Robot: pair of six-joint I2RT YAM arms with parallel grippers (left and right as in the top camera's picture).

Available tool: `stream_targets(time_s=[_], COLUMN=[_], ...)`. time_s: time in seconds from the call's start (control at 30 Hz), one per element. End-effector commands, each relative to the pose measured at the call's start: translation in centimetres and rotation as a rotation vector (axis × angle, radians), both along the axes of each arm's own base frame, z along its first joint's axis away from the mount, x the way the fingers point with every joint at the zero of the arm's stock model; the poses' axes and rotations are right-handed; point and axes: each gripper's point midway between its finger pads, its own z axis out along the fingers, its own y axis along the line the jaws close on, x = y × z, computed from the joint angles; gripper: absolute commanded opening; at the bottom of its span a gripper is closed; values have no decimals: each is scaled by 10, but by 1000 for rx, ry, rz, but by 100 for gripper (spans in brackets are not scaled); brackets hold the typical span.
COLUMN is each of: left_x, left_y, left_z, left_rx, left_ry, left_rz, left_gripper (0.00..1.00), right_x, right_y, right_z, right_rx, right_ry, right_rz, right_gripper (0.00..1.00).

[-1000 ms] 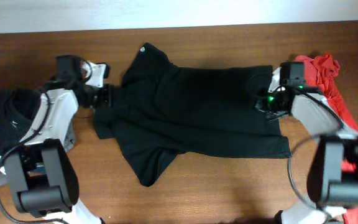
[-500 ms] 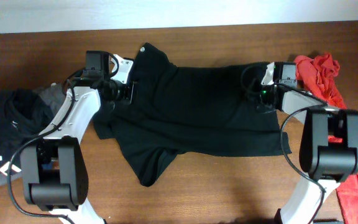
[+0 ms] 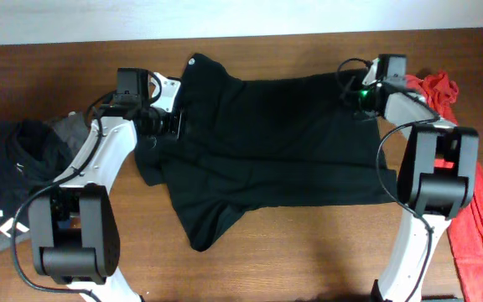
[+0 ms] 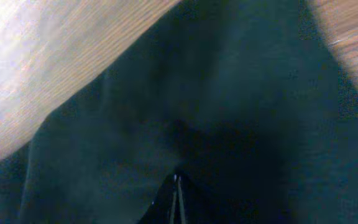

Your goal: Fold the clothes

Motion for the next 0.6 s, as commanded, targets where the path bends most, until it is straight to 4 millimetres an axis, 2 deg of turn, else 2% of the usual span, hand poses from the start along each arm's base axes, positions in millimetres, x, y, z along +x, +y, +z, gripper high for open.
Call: stream_targets(time_s=[0.0, 0.03, 0.13, 0.17, 0.27, 0.33, 0.37, 0.4, 0.57], left_x=[4, 7, 14, 17, 27, 30, 29, 29, 30], left_y=[-17, -17, -18, -16, -5, -5, -9, -11, -12], left_z=[13, 15, 19, 19, 12, 4, -1, -3, -8], left_rx=[-102, -105, -103, -96, -11, 18, 30, 35, 34], left_ry=[-8, -17, -56, -69, -99, -99, -102, -105, -99], left_rz=[-18, -13, -15, -10, 27, 32, 5, -8, -11], left_gripper=[77, 73, 73, 70, 38, 18, 3, 0, 0], right_x=[5, 2, -9, -13, -36, -53, -62, -67, -81], right_y=[-5, -5, -1, 2, 13, 19, 21, 21, 31], right_z=[21, 30, 54, 59, 62, 54, 47, 41, 13], right_rx=[-27, -36, -50, -50, -25, -17, -29, -39, -43], right_ry=[-6, 11, 57, 75, 180, 260, 307, 331, 402], right_rz=[87, 106, 158, 172, 188, 198, 200, 200, 207], right_gripper=[4, 4, 4, 4, 4, 4, 4, 4, 4])
